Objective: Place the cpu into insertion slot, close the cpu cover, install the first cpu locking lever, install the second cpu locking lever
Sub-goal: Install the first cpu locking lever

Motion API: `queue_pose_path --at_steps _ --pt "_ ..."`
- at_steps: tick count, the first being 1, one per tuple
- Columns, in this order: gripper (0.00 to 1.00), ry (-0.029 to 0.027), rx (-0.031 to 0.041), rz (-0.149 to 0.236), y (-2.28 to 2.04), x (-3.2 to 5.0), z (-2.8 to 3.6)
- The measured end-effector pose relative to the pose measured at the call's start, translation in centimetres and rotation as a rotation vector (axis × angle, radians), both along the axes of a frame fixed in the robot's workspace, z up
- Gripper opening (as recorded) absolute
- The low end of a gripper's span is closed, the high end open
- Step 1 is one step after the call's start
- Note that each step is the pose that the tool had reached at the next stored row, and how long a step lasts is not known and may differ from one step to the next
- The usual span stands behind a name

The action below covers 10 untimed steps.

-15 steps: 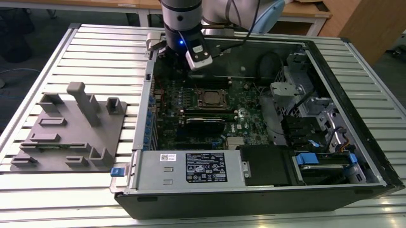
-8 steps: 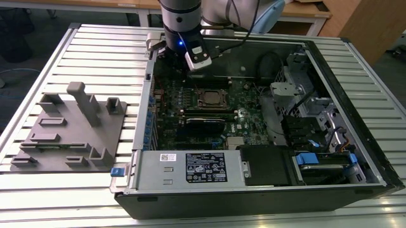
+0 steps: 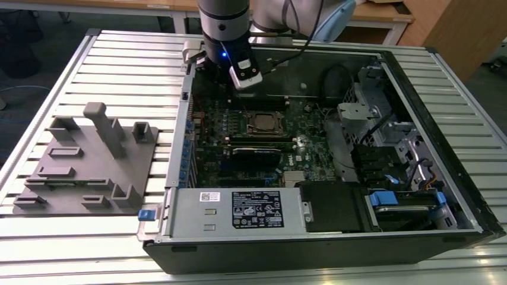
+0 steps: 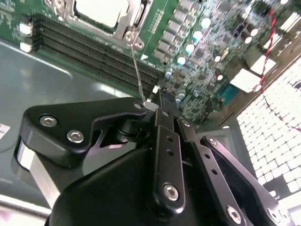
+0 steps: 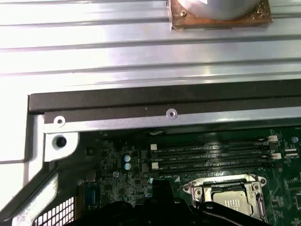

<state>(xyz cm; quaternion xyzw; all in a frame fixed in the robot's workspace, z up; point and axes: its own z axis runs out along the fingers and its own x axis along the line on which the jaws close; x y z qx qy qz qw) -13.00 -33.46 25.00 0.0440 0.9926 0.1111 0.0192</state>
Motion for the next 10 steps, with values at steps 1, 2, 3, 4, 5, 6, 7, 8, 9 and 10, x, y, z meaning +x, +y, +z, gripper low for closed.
queue_pose_path --at_steps 1,2,3,4,5,6,7,8,9,10 --pt "0.10 0.0001 0.0034 0.000 0.00 0.00 0.00" --pt "0.10 0.0000 0.0037 0.000 0.01 0.00 0.00" --pt "0.10 0.0000 0.0038 0.000 0.01 0.00 0.00" --pt "0.10 0.0001 0.0039 0.000 0.00 0.01 0.00" --pt "0.10 0.0000 0.0040 0.000 0.00 0.06 -0.01" --pt "0.10 0.0000 0.0040 0.000 0.00 0.15 -0.01" --pt "0.10 0.0000 0.0039 0.000 0.00 0.25 -0.01" --pt "0.10 0.0000 0.0039 0.000 0.00 0.38 -0.01" --pt "0.10 0.0000 0.0039 0.000 0.00 0.53 -0.01" --pt "0.10 0.0000 0.0039 0.000 0.00 0.69 -0.01"
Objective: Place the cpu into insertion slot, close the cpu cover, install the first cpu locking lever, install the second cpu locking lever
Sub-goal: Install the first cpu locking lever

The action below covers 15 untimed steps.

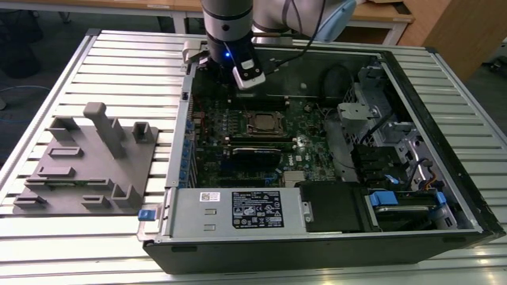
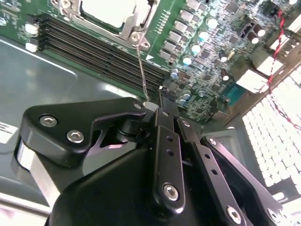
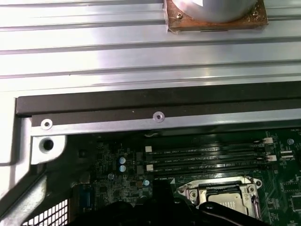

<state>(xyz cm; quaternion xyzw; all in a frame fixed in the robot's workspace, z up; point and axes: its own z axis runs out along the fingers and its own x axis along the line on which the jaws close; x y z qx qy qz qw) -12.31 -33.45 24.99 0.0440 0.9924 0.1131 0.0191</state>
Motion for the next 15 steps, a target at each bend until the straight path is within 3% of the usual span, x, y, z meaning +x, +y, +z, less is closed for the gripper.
queue_pose_path --at_steps 15 --pt "0.10 0.0000 0.0000 0.000 0.00 3.33 0.00"
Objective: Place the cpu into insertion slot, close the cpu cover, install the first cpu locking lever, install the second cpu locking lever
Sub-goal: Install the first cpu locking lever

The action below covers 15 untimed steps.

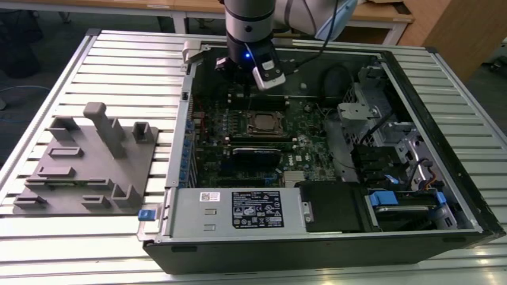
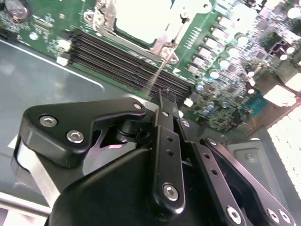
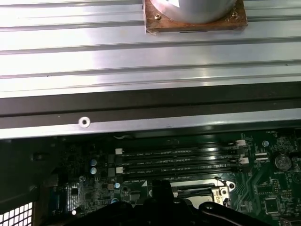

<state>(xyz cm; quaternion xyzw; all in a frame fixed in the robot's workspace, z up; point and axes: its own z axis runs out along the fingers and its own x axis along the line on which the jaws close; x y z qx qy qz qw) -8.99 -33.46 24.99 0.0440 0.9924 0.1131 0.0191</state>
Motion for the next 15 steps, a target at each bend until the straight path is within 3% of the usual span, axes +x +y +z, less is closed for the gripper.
queue_pose_path --at_steps 15 --pt "0.10 0.0000 0.0001 0.000 0.00 0.49 -0.23"
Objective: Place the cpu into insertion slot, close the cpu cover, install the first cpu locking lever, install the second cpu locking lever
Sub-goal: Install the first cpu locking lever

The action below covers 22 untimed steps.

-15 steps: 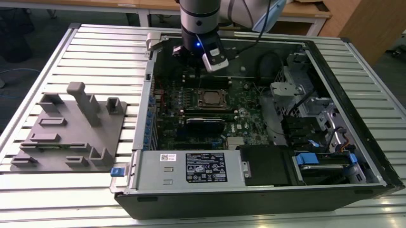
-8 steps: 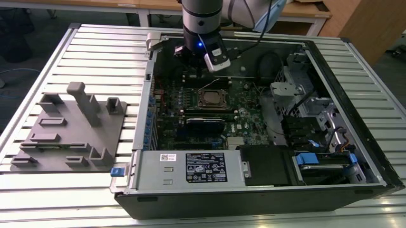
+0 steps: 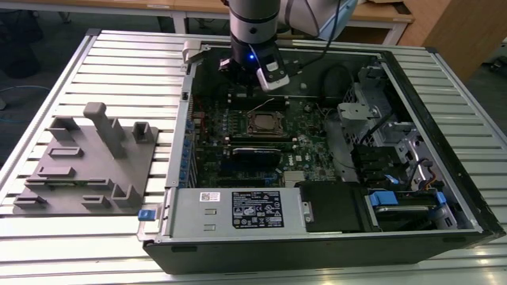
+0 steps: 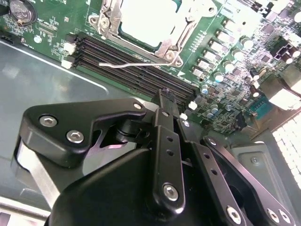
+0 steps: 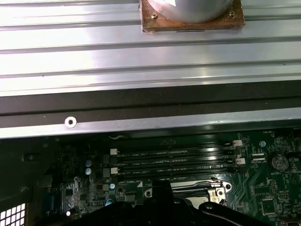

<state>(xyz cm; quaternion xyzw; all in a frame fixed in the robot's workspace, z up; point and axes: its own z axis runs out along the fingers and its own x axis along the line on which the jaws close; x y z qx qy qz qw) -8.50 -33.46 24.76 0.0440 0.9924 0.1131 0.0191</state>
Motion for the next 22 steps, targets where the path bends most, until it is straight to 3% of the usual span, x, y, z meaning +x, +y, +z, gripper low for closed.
queue_pose_path --at_steps 7,22 --pt "0.10 0.0001 -0.0001 0.000 0.00 0.72 -0.11" --pt "0.10 0.0000 0.0000 0.000 0.01 1.03 -0.28"
